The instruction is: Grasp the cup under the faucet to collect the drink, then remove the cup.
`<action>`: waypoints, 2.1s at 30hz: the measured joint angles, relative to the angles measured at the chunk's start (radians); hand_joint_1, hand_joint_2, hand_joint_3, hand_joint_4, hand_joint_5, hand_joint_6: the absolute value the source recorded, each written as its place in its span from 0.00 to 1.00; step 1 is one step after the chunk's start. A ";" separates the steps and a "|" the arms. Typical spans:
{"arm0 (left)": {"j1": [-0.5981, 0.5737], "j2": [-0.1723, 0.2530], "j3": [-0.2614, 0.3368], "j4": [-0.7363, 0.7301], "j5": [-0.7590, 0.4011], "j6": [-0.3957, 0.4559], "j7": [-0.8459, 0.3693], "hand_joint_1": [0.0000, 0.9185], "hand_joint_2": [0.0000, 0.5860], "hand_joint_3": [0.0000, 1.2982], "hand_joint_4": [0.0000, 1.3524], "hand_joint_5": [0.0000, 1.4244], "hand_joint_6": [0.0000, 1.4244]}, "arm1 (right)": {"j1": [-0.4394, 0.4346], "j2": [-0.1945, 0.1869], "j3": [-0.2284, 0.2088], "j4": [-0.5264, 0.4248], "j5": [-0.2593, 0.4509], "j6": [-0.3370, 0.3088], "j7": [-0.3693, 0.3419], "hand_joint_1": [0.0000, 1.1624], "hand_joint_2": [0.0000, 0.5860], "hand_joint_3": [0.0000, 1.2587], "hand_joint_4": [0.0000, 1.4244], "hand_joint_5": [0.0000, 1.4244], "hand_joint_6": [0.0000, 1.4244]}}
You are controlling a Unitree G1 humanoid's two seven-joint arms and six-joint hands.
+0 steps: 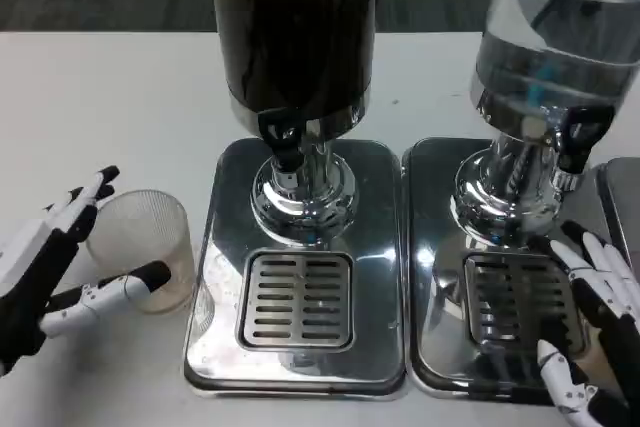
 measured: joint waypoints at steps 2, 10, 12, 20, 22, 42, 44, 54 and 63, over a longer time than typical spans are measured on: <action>-0.002 0.000 -0.002 0.003 0.000 0.000 0.002 0.00 0.01 0.00 0.00 0.00 0.00 | 0.001 0.000 0.000 0.000 0.000 0.000 0.000 0.33 1.00 0.11 0.00 0.00 0.08; -0.001 0.000 -0.008 0.005 0.001 -0.002 0.028 0.00 0.01 0.00 0.00 0.00 0.01 | 0.013 0.000 -0.006 0.000 0.010 0.000 0.001 0.33 1.00 0.11 0.00 0.00 0.08; 0.005 0.000 -0.008 0.003 0.001 -0.004 0.037 0.00 0.00 0.00 0.00 0.00 0.01 | 0.015 0.000 -0.007 0.000 0.013 0.000 0.003 0.33 1.00 0.12 0.00 0.00 0.08; 0.044 0.009 0.012 -0.003 -0.002 -0.012 0.046 0.00 0.00 0.00 0.00 0.00 0.01 | 0.012 0.012 0.002 -0.020 0.008 0.001 0.012 0.32 1.00 0.12 0.00 0.00 0.08; 0.049 0.016 0.013 0.002 -0.003 -0.013 0.046 0.00 0.00 0.00 0.00 0.00 0.01 | 0.016 0.024 0.009 -0.024 0.000 0.001 0.012 0.32 1.00 0.12 0.00 0.00 0.08; -0.005 0.021 0.000 0.119 0.003 -0.034 0.049 0.00 0.02 0.00 0.00 0.00 0.01 | 0.017 0.034 0.010 -0.024 -0.004 0.002 0.012 0.32 1.00 0.13 0.01 0.00 0.10; -0.020 0.021 -0.009 0.134 0.018 -0.034 0.050 0.00 0.02 0.00 0.00 0.00 0.01 | 0.015 0.034 0.009 -0.023 -0.003 0.001 0.012 0.32 1.00 0.13 0.01 0.00 0.10; -0.078 0.018 -0.048 0.177 0.058 -0.046 0.109 0.06 0.06 0.00 0.00 0.03 0.04 | 0.000 0.032 0.008 -0.013 0.007 0.001 0.012 0.32 1.00 0.13 0.02 0.01 0.10; -0.100 -0.007 -0.076 0.227 0.079 -0.083 0.182 0.10 0.13 0.00 0.02 0.11 0.11 | -0.005 0.032 0.007 -0.006 0.012 0.001 0.012 0.32 1.00 0.14 0.02 0.01 0.11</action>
